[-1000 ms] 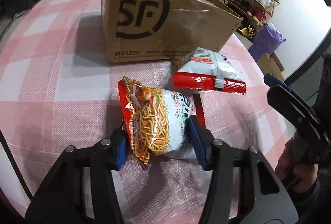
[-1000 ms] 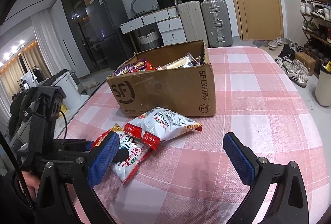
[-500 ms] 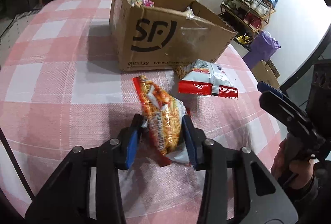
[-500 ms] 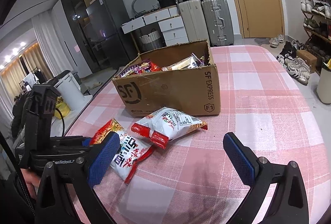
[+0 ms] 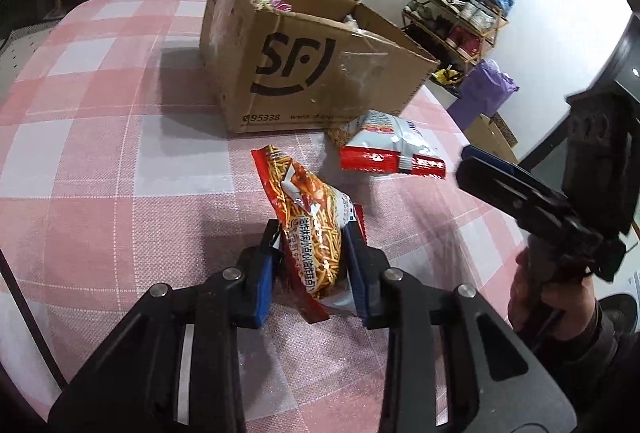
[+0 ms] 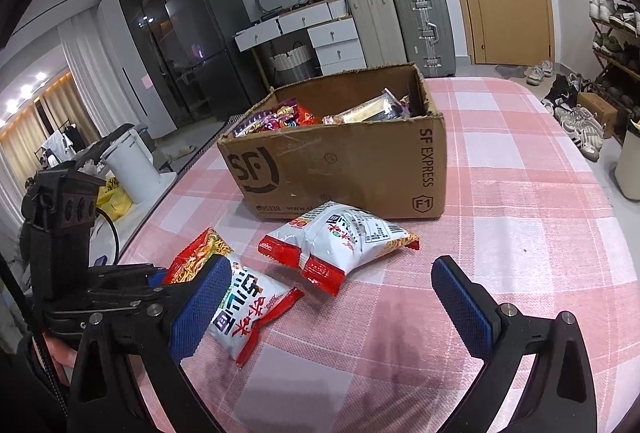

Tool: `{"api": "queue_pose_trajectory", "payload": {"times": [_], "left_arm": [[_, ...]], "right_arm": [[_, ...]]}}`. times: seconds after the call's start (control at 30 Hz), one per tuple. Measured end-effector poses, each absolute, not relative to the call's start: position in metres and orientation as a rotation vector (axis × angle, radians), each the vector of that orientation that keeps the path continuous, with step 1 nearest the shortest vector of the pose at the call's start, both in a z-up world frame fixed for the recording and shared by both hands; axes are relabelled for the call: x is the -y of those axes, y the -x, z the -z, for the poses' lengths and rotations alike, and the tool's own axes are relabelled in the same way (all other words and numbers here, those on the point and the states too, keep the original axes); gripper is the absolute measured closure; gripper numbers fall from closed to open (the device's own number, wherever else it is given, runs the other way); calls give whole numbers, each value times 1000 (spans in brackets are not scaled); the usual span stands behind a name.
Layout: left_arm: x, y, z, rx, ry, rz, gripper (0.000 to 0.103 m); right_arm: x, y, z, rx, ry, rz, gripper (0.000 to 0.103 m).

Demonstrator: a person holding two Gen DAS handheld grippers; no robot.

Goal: Organize snacks
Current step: 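Grasp the white-red snack pack with the right tool while the left tool holds the noodle bag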

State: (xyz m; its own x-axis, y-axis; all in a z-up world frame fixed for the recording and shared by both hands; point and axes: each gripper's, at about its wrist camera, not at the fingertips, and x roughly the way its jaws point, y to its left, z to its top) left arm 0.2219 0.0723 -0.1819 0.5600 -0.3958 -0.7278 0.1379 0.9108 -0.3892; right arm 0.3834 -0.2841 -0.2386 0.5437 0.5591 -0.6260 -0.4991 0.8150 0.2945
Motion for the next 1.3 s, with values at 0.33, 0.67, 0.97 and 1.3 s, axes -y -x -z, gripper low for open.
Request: {"api": "queue_pose_trajectory", "payload": {"times": [0.33, 0.67, 0.97, 1.3], "left_arm": [[-83, -212, 183, -906, 340, 338, 76], [-116, -208, 182, -891, 395, 310, 76], [-131, -204, 175, -864, 424, 314, 77], [-135, -205, 176, -868, 438, 317, 78]], "right_arm": [[276, -404, 253, -835, -129, -639, 1], [264, -426, 269, -889, -175, -617, 1], [238, -442, 278, -927, -133, -562, 1], [224, -448, 291, -971, -116, -572, 1]]}}
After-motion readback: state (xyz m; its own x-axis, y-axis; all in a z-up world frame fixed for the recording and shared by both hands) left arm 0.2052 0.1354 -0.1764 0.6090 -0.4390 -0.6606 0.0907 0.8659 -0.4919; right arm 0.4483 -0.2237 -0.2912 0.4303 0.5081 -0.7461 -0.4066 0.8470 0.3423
